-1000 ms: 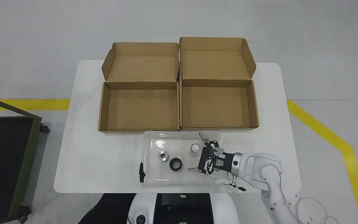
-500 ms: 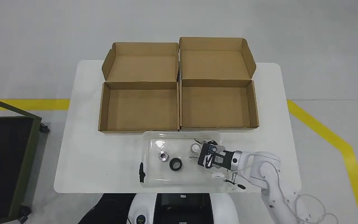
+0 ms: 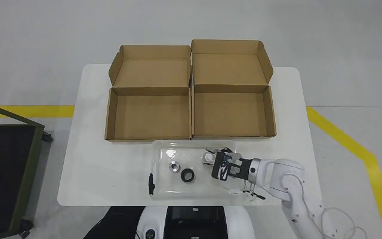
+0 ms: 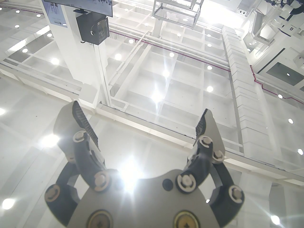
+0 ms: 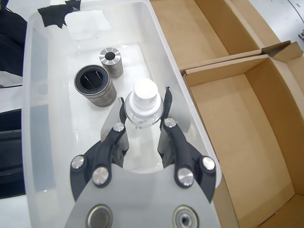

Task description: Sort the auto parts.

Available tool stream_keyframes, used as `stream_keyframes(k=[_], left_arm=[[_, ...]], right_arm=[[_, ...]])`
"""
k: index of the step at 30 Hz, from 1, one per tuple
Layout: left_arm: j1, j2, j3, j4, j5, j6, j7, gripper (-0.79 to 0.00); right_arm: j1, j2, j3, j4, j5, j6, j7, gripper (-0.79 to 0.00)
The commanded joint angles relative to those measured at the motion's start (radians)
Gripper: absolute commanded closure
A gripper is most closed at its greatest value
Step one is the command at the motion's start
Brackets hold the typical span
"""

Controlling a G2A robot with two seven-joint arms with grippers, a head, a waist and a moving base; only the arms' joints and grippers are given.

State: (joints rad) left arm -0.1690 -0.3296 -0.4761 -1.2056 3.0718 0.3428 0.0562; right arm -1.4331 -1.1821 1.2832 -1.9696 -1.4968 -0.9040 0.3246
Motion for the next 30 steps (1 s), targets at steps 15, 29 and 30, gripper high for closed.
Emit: stream_keyframes(k=[15,29,30], left_arm=[[0.0,0.0,0.0,0.0,0.0,0.0,0.0,-0.785],[0.0,0.0,0.0,0.0,0.0,0.0,0.0,-0.785],[0.0,0.0,0.0,0.0,0.0,0.0,0.0,-0.785]], right_arm=[[0.035,0.015,-0.009,-0.138,0.08,-0.032,-0.09,0.0],[0.126,-0.004,-0.078,-0.082,0.189,0.142,-0.399,0.0],[0.131,-0.005,-0.08,-0.077,0.198,0.149,-0.41,0.0]])
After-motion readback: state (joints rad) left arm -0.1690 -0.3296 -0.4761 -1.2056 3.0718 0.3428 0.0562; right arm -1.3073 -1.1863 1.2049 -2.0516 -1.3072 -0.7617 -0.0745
